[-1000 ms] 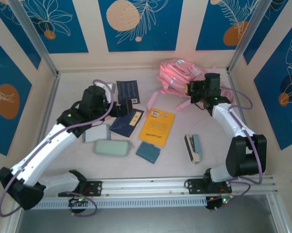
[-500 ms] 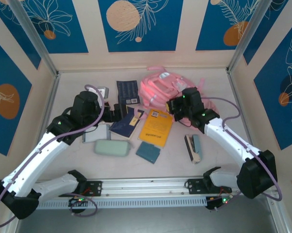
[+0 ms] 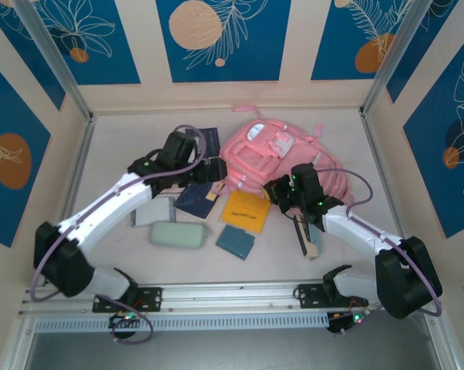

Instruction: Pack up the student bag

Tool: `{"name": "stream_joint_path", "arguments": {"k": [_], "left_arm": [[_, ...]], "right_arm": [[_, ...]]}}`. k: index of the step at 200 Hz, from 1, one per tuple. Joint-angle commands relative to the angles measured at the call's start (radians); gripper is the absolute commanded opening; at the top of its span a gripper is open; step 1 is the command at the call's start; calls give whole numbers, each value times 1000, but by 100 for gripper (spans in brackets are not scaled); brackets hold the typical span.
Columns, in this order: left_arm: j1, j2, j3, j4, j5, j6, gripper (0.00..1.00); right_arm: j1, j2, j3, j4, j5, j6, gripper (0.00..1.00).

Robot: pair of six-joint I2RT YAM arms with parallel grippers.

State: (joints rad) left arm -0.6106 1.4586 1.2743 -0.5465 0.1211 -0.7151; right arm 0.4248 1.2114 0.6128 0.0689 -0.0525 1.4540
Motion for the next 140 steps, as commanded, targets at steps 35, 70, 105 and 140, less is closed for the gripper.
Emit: {"name": "stream_joint_path", "arguments": {"k": [35, 70, 105, 140], "left_arm": [[10, 192, 160, 70, 88, -66, 92], [12, 269, 184, 40, 41, -45, 80], [13, 333, 200, 52, 34, -31, 63], [14, 360, 167, 64, 24, -35, 57]], "right_arm": [[-21, -29, -39, 171, -113, -76, 0], [-30, -26, -69, 204, -126, -66, 0], [-31, -12, -83, 230, -145, -64, 0], [-33, -10, -86, 229, -142, -54, 0]]}}
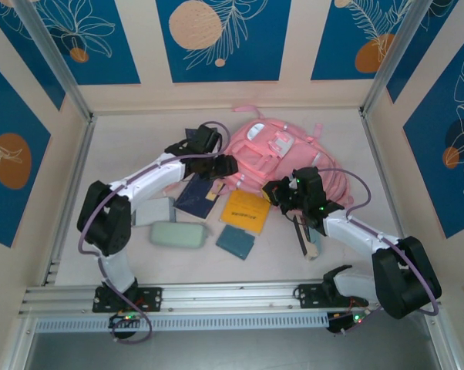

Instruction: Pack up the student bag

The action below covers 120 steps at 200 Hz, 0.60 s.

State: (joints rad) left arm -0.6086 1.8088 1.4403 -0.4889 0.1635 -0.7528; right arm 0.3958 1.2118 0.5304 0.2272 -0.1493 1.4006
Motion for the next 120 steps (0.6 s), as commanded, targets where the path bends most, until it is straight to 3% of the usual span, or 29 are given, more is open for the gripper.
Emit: {"name": "stream_joint_path", "arguments": {"k": [1, 36, 63, 97, 120], "left_arm": [[13, 9, -1, 7, -19, 2, 57], [29, 3, -75, 84, 3, 0, 51], [30, 83, 3, 69, 20, 14, 52], [38, 108, 97, 53, 4, 22, 1], [42, 62, 148, 25, -36, 45, 0]], "right_arm": [[-4, -11, -4, 72, -45, -1, 0], [-3, 8, 6, 76, -61, -1, 0], [8, 33, 18, 93, -76, -7, 0], [5, 38, 39, 63, -78, -58, 0], [-52, 38, 69, 42, -131, -161, 0]]}}
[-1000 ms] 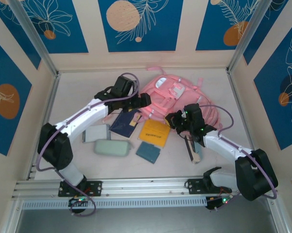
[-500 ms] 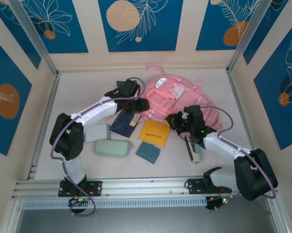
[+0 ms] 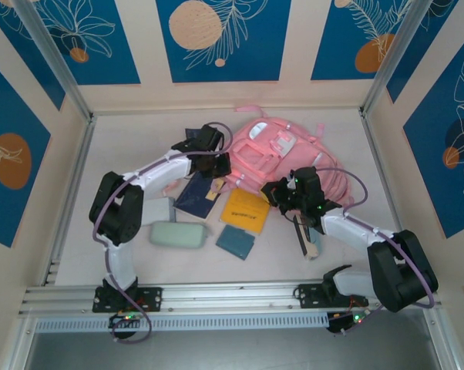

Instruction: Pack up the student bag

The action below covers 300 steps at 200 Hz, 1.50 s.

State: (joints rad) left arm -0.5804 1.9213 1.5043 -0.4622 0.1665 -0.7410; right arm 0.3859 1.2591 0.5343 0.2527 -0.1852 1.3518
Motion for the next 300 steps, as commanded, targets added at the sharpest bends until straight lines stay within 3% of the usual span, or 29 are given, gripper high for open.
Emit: {"name": "stream_joint_path", "arguments": {"k": [1, 31, 101, 107, 119, 129, 163, 196, 217, 228, 273, 300], "left_arm": [[14, -53, 85, -2, -39, 33, 0], [14, -171, 63, -1, -23, 21, 0], [10, -528, -190, -21, -16, -80, 0], [11, -554, -217, -22, -23, -88, 0], [11, -599, -269, -30, -47, -97, 0], [13, -628, -307, -35, -62, -100, 0], [14, -702, -387, -66, -92, -99, 0], [20, -732, -436, -78, -107, -98, 0], [25, -724, -442, -76, -104, -99, 0], [26, -722, -443, -69, -99, -104, 0], [32, -718, -410, -84, -90, -104, 0], [35, -702, -396, -95, -80, -108, 0]], "right_arm": [[-46, -8, 67, 14, -98, -116, 0], [-116, -9, 153, -88, -167, -232, 0], [5, -90, 348, -486, -85, -459, 0], [19, -98, 350, -507, -77, -481, 8], [52, -111, 358, -555, -51, -524, 38], [74, -115, 374, -617, -18, -556, 54], [120, -171, 431, -832, 21, -684, 73], [209, -227, 386, -899, 90, -766, 73], [285, -234, 350, -939, 212, -777, 44], [316, -251, 305, -892, 218, -753, 37], [335, -234, 103, -600, 130, -654, 45], [338, -289, -34, -360, 157, -629, 39]]}}
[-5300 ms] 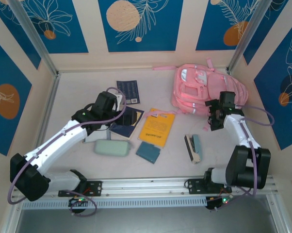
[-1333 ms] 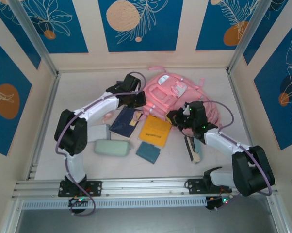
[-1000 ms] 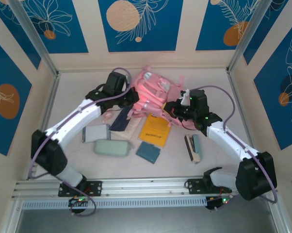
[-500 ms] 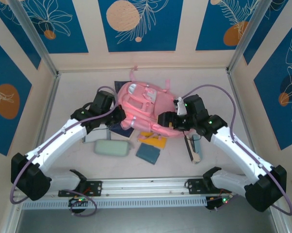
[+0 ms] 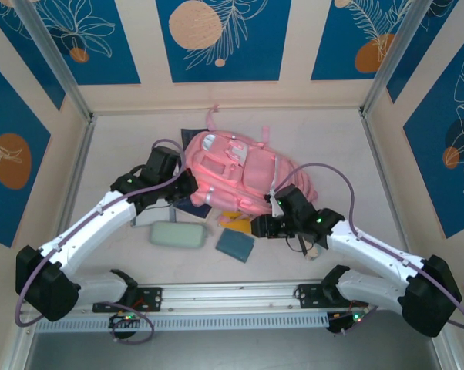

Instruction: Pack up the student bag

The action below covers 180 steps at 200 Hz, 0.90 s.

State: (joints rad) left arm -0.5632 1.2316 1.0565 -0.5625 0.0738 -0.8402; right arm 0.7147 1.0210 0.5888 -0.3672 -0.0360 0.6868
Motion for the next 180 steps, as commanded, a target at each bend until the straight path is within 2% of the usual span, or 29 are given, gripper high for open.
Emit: {"name": "stream_joint_path", "arguments": {"k": [1, 39, 83, 115, 180], "left_arm": [[18, -13, 52, 5, 13, -9, 0], [18, -11, 49, 26, 31, -38, 0], [19, -11, 54, 50, 56, -52, 0], [19, -11, 55, 50, 58, -55, 0], [22, -14, 72, 42, 46, -54, 0]], "right_arm": [[9, -54, -95, 267, 9, 35, 39], [6, -18, -161, 422, 39, 8, 37], [0, 56, -245, 698, 42, 72, 39], [0, 107, -236, 767, 62, 72, 37], [-6, 143, -219, 765, 111, 87, 15]]}}
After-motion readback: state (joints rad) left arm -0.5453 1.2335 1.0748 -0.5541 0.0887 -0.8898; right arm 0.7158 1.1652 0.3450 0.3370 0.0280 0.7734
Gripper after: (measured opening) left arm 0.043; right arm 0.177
